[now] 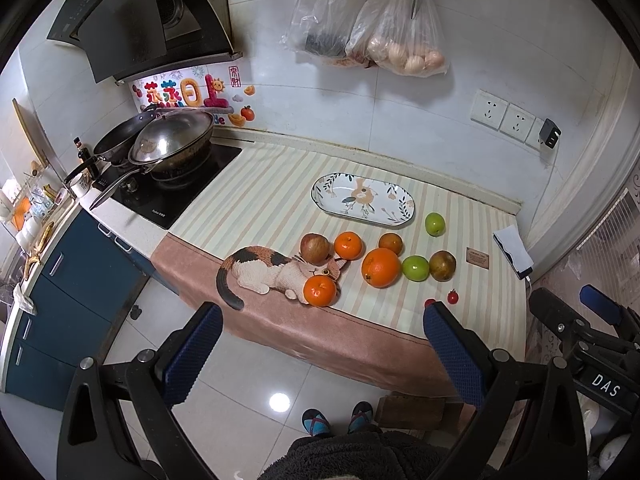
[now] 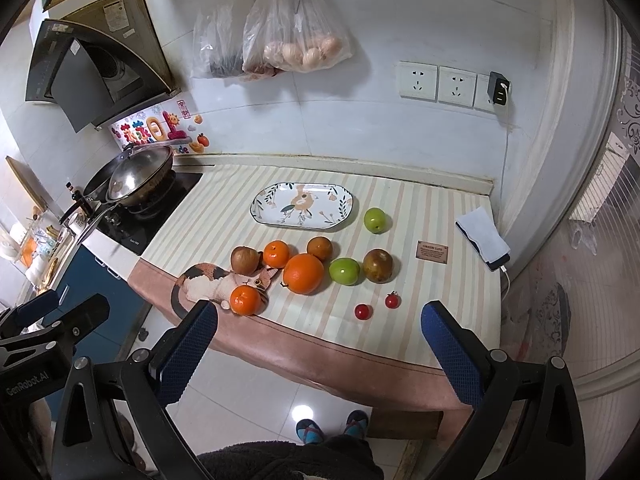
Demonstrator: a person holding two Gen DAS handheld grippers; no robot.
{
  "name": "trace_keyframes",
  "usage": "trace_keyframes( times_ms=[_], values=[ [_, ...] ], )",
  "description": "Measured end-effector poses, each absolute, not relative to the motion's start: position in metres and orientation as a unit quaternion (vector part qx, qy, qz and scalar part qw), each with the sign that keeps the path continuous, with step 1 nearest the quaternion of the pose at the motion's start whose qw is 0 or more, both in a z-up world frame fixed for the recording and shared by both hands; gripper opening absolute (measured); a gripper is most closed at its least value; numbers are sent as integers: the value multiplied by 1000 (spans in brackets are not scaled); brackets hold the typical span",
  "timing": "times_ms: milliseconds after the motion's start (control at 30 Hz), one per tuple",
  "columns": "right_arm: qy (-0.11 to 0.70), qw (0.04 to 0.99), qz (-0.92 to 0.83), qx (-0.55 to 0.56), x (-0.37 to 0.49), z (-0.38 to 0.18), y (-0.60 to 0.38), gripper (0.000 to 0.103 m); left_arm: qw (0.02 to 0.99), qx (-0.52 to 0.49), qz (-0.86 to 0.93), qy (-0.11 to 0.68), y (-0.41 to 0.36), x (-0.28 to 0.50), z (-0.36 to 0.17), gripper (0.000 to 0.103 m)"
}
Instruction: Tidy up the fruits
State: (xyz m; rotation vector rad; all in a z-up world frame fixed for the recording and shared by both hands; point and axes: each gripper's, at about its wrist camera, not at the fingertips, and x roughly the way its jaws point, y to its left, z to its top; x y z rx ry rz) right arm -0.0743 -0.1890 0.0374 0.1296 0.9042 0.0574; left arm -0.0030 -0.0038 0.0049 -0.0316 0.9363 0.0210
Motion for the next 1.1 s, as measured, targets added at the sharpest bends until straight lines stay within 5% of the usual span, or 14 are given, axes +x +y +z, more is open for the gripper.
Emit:
trace_keyframes(
  times_ms=[1100],
  values=[
    [410,904,36,113,-56,28,-211,103,902,-21,47,428,13,30,26,103]
  ],
)
